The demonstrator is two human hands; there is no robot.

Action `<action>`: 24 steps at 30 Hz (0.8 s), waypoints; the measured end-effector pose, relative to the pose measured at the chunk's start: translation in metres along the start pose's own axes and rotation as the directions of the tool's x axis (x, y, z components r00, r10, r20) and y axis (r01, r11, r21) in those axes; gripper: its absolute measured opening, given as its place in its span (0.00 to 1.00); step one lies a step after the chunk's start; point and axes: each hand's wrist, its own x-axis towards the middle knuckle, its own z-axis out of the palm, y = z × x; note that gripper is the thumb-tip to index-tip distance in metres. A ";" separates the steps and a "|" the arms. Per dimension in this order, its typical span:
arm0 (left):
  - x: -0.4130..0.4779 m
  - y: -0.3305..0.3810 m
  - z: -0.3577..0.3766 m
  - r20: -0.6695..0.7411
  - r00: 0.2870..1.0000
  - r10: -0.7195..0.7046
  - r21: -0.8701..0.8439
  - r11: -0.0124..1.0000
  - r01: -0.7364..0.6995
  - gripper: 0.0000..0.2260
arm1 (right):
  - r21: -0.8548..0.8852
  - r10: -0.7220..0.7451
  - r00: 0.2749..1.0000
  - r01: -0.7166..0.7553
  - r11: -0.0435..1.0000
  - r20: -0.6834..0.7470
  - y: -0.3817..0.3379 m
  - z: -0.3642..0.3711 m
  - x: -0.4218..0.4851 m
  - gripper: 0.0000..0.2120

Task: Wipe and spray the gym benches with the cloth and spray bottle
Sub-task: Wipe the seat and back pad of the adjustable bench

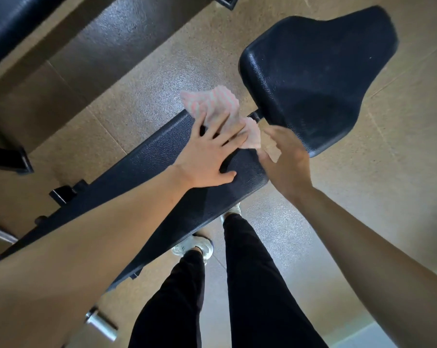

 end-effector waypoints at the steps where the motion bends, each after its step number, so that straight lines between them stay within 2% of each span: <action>1: -0.005 0.004 0.000 -0.033 0.999 -0.019 -0.011 1.000 0.018 0.42 | 0.001 -0.027 1.000 0.027 1.000 0.003 -0.004 0.001 0.008 0.22; 3: -0.019 0.013 -0.001 -0.135 0.984 -0.119 -0.077 0.991 0.110 0.39 | -0.021 -0.081 0.996 0.082 0.996 0.034 -0.014 0.005 0.023 0.22; 5: -0.036 0.019 0.002 -0.217 0.936 -0.278 -0.172 0.955 0.243 0.36 | -0.035 -0.147 0.983 0.152 0.988 0.112 -0.024 0.009 0.036 0.24; 7: -0.055 0.025 0.008 -0.196 0.879 -0.434 -0.232 0.892 0.389 0.35 | -0.043 -0.187 0.954 0.203 0.978 0.232 -0.034 0.013 0.048 0.28; 9: -0.072 0.033 0.014 -0.104 0.853 -0.512 -0.231 0.846 0.480 0.38 | -0.096 -0.174 0.913 0.223 0.970 0.369 -0.041 0.018 0.060 0.33; 12: -0.085 0.043 0.021 0.042 0.873 -0.486 -0.144 0.862 0.487 0.44 | -0.176 -0.132 0.834 0.264 0.948 0.536 -0.042 0.024 0.070 0.38; 14: -0.086 0.044 0.023 0.086 0.874 -0.478 -0.118 0.866 0.486 0.47 | -0.203 -0.095 0.812 0.254 0.946 0.576 -0.034 0.024 0.066 0.41; 20: -0.085 0.043 0.024 0.101 0.867 -0.489 -0.111 0.860 0.498 0.47 | -0.116 0.013 0.834 0.062 0.991 0.552 0.006 0.011 0.015 0.46; 24: -0.085 0.043 0.023 0.108 0.874 -0.474 -0.101 0.869 0.484 0.46 | -0.104 0.102 0.865 -0.057 0.993 0.491 0.024 0.009 -0.020 0.44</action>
